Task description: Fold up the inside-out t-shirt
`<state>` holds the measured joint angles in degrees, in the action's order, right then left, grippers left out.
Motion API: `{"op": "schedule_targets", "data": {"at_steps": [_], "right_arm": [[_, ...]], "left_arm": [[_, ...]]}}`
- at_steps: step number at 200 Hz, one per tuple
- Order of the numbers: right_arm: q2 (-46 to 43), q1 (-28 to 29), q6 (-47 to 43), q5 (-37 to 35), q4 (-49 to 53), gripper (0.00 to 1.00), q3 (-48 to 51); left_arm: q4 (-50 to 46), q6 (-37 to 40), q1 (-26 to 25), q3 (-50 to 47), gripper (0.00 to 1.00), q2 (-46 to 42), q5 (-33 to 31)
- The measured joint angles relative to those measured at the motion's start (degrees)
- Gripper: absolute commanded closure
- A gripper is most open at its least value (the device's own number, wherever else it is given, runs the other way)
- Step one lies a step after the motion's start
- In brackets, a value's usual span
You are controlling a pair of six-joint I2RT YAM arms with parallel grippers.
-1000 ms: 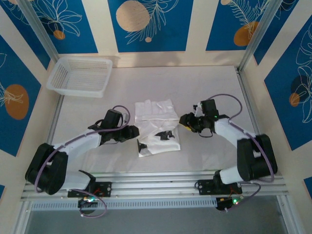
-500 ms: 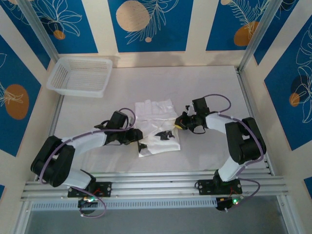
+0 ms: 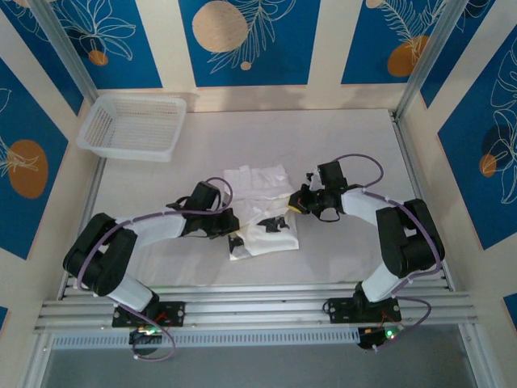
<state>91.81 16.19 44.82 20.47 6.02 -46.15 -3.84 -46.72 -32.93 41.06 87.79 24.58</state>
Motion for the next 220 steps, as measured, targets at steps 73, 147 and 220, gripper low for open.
{"op": "schedule_targets", "data": {"at_steps": [73, 147, 220], "right_arm": [[5.62, -0.37, 1.88, -2.23, 3.21, 1.0, -14.12], [21.64, -4.7, -3.58, -3.58, 9.94, 0.55, -36.02], [18.71, -5.84, -17.49, -6.73, 13.88, 0.38, -31.17]], "left_arm": [[-2.29, 0.59, 7.02, 14.91, 1.0, 3.21, -7.65], [5.14, 1.97, 17.29, 29.53, 0.42, 24.41, -9.68], [4.66, 9.75, 19.08, 26.8, 0.33, 15.98, -9.64]]}}
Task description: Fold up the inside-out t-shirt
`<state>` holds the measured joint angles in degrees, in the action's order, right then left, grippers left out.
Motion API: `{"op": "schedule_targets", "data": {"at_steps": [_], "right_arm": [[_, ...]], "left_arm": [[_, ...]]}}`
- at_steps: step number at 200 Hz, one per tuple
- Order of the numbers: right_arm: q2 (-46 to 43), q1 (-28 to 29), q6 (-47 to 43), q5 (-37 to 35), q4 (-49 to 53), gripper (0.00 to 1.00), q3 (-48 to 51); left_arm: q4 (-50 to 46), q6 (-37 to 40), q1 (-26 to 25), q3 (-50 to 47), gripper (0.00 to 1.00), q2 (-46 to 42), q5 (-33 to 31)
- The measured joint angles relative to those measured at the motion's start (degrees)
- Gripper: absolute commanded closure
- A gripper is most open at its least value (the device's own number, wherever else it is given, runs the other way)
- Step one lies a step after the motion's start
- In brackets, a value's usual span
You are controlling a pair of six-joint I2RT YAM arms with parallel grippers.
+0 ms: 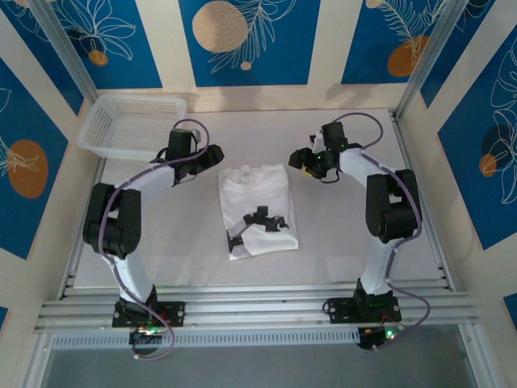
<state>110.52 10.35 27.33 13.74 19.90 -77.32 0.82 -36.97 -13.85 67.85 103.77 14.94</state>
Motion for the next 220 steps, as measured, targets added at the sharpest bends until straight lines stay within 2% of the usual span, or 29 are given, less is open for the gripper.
{"op": "schedule_targets", "data": {"at_steps": [45, 81, 123, 142, 160, 184, 220], "right_arm": [[9.35, 2.56, -4.96, -2.01, 3.52, 0.37, -9.55], [14.25, 4.44, -6.21, -2.75, 5.49, 0.36, -13.0], [16.81, 5.88, -6.16, -2.47, 6.43, 0.43, -16.7], [17.11, 6.16, -5.9, -1.68, 6.27, 0.53, -16.79], [17.35, 6.21, -4.96, -1.09, 6.69, 0.76, -16.87], [17.42, 6.25, -4.96, 0.04, 8.07, 1.0, -17.09], [14.93, 6.08, -4.31, 3.26, 7.78, 1.0, -15.93]], "left_arm": [[-1.09, 2.67, -0.15, -5.4, 0.33, -2.05, 1.29], [-1.95, 2.93, -0.22, -8.04, 0.33, -3.43, 1.57], [-1.11, 2.58, -0.31, -9.46, 0.33, -4.72, 2.71], [-0.15, 1.49, -0.31, -11.67, 0.33, -5.84, 3.26], [0.26, 0.9, -0.33, -13.14, 0.33, -6.23, 3.69], [0.22, 0.63, -0.33, -13.38, 0.33, -6.21, 4.11], [-2.12, 0.48, -0.33, -9.09, 0.33, -3.08, 4.7]]}}
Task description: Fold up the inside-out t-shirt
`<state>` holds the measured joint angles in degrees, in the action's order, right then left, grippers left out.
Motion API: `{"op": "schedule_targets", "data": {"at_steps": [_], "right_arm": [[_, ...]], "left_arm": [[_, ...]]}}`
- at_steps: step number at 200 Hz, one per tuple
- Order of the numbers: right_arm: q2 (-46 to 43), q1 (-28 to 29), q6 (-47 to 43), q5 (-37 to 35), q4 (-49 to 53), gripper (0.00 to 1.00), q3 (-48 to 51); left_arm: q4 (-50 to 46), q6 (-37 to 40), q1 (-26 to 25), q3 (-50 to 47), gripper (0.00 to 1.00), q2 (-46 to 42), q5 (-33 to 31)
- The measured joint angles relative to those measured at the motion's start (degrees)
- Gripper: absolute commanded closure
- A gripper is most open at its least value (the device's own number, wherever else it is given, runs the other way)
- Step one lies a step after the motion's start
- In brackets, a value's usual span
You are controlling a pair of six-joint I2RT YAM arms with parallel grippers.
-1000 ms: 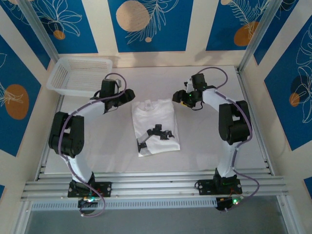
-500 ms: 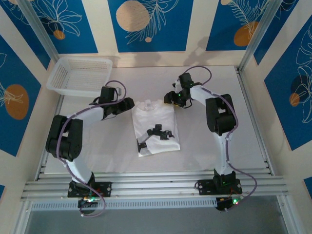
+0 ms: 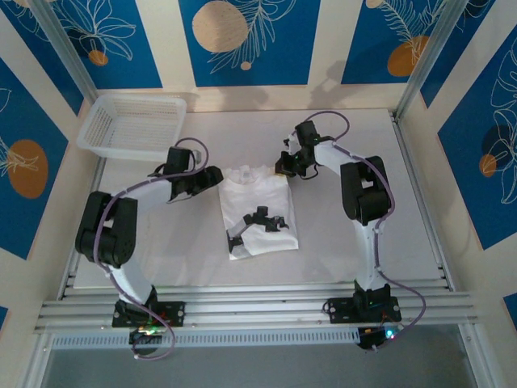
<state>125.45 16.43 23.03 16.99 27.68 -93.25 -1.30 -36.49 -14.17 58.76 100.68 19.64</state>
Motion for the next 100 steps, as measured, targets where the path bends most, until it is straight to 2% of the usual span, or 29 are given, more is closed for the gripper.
{"op": "schedule_targets", "data": {"at_steps": [44, 100], "right_arm": [[-6.75, 0.09, 0.52, 3.19, -1.49, 1.0, 2.58], [-7.45, 0.13, 0.98, 4.28, -2.36, 1.0, 3.06]], "left_arm": [[0.87, 0.31, -0.48, 4.57, 0.31, 6.6, -1.18], [2.8, 1.05, -2.8, 12.0, 0.33, 14.93, -1.51]]}}
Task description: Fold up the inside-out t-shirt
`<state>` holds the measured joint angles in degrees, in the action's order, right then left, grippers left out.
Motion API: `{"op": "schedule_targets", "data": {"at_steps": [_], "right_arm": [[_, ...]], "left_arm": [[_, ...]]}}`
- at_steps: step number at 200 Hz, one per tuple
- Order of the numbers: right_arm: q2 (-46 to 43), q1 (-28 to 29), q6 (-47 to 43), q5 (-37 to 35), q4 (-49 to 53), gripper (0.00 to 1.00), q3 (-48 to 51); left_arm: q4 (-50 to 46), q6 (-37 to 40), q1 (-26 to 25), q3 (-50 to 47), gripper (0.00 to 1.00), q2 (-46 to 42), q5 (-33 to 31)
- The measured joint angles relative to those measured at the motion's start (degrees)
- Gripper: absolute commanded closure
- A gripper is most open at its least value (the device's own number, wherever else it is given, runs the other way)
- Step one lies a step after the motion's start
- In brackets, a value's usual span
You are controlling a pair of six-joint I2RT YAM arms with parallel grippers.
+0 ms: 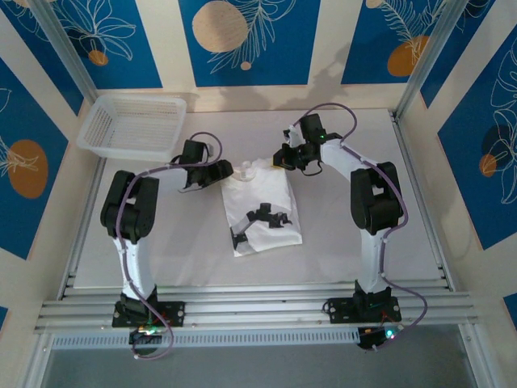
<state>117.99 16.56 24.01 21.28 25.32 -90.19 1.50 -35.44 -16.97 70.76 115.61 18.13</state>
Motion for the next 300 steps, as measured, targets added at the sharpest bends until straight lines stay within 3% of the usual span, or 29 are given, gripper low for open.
{"op": "schedule_targets", "data": {"at_steps": [42, 61, 81, 94, 108, 133, 162, 202, 250, 277, 300], "right_arm": [[0.0, 0.24, 0.42, 0.2, 0.0, 1.0, 0.0], [0.0, 0.26, 0.42, 0.2, 0.02, 1.0, 0.0], [0.0, 0.26, 0.42, 0.22, 0.02, 1.0, 0.0], [0.02, 0.26, 0.44, 0.22, 0.02, 1.0, 0.0], [0.02, 0.26, 0.44, 0.22, 0.02, 1.0, 0.0], [0.02, 0.26, 0.61, 0.2, 0.04, 1.0, 0.0], [0.02, 0.26, 0.63, 0.2, 0.07, 1.0, 0.0], [0.0, -0.13, 0.98, 0.22, 0.9, 1.0, 0.0], [-2.49, -1.22, 1.44, 0.87, 7.3, 1.0, -4.15], [-10.29, -1.29, 1.25, 1.31, 8.96, 1.0, -10.71], [-21.38, -0.37, 0.92, 1.64, 5.07, 1.0, -10.4]], "left_arm": [[2.86, -0.57, -2.75, 5.64, 0.56, 5.33, 1.33], [3.13, -0.22, -3.98, 6.47, 0.56, 6.47, 1.03], [2.69, 0.02, -4.72, 7.67, 0.44, 7.15, 0.92], [1.27, 0.42, -4.96, 9.35, 0.43, 7.78, 0.87], [-0.28, 1.16, -5.16, 11.15, 0.53, 8.63, 0.42], [-3.72, 1.64, -5.44, 15.85, 0.82, 11.65, -1.07], [-4.76, 2.67, -5.99, 17.7, 0.99, 12.87, -1.51], [-7.5, 3.52, -6.12, 17.75, 1.0, 11.45, -1.88], [-10.45, 2.6, -3.13, 14.64, 1.0, -4.72, 3.37], [-9.22, 3.04, -1.64, 12.94, 1.0, -22.25, 4.37], [-3.8, 3.06, -1.77, 4.9, 1.0, -38.75, 4.76]]}}
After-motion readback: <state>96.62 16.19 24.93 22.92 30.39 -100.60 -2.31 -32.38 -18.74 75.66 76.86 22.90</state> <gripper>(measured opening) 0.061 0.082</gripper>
